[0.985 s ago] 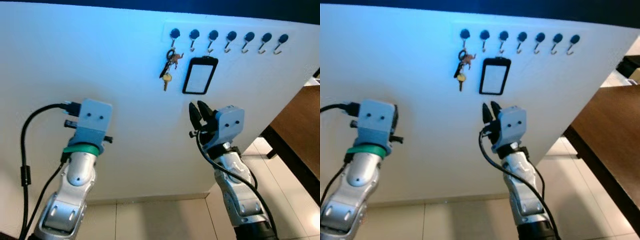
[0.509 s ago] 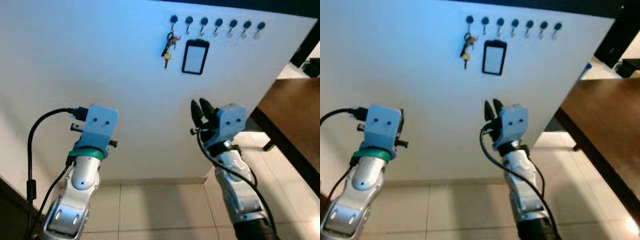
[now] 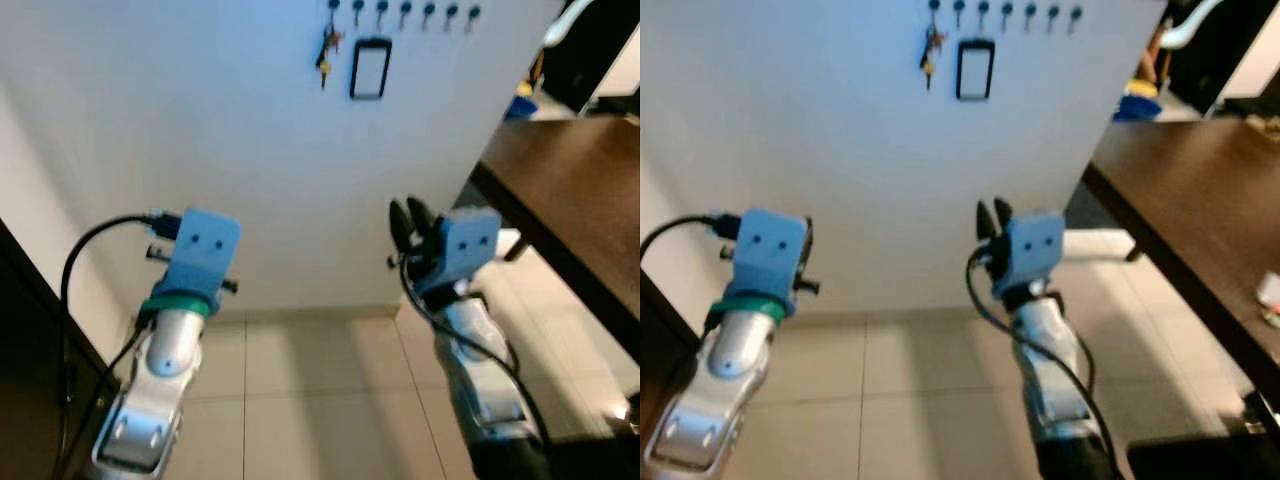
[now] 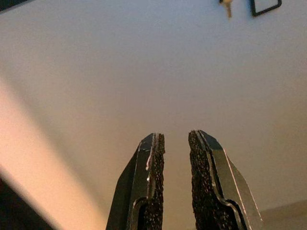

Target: Hang keys on a hook

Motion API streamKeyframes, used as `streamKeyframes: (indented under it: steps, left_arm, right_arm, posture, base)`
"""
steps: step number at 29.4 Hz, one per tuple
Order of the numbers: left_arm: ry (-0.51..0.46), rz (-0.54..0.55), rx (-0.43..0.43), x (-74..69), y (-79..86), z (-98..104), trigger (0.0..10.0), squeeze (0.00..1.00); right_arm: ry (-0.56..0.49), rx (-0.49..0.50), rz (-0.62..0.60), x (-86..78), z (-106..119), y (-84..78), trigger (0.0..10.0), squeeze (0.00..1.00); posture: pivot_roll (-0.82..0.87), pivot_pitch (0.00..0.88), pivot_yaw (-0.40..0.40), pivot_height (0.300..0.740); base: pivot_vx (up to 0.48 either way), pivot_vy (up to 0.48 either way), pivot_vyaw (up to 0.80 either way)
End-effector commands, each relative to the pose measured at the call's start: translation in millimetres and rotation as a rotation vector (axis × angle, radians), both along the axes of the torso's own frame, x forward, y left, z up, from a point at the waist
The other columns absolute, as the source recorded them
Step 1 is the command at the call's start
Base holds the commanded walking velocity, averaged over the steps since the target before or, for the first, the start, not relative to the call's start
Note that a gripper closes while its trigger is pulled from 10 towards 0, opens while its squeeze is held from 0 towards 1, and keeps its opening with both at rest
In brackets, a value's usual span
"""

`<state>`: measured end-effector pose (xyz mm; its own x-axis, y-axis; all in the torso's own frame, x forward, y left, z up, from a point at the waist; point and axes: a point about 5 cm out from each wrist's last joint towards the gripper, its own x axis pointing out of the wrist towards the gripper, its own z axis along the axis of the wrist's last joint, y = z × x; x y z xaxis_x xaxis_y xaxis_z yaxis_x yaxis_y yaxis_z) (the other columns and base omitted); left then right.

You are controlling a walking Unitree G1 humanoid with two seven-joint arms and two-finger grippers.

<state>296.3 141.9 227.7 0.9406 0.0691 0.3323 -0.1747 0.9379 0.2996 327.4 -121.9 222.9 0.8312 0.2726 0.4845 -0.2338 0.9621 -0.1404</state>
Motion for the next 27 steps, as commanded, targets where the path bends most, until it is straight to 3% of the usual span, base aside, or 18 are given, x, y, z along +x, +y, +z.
streamKeyframes:
  steps: [1,12,17,23,27]
  left_arm:
    - [0.015,-0.005,0.006,-0.3,-0.5,-5,10.0,0.00]
    - [0.088,-0.010,-0.150,5.8,1.6,-6,10.0,0.00]
    - [0.089,-0.009,-0.178,8.3,3.0,-2,10.0,0.00]
    - [0.095,-0.091,-0.210,10.1,-1.4,2,10.0,0.00]
    - [0.082,-0.107,-0.183,10.7,-3.1,5,10.0,0.00]
  right_arm:
    - [-0.002,0.002,-0.008,0.1,0,-3.4,10.0,0.00]
    - [-0.005,0.020,-0.011,2.7,4,-4.0,10.0,0.00]
    - [-0.010,0.021,-0.006,3.6,6,-2.1,10.0,0.00]
    - [-0.015,0.022,0.000,4.2,7,-0.3,10.0,0.00]
    - [-0.015,0.024,0.001,4.4,7,0.1,10.0,0.00]
  posture:
    - [0.08,0.080,0.032,0.740]
    - [0.08,0.081,0.033,0.740]
    - [0.08,0.079,0.036,0.740]
    - [0.08,0.079,0.037,0.740]
    - [0.08,0.080,0.037,0.740]
  base:
    - [-0.330,0.000,-0.80]
    - [0.000,0.000,-0.80]
    - [0.000,0.000,-0.80]
    - [0.000,0.000,-0.80]
    - [0.000,0.000,-0.80]
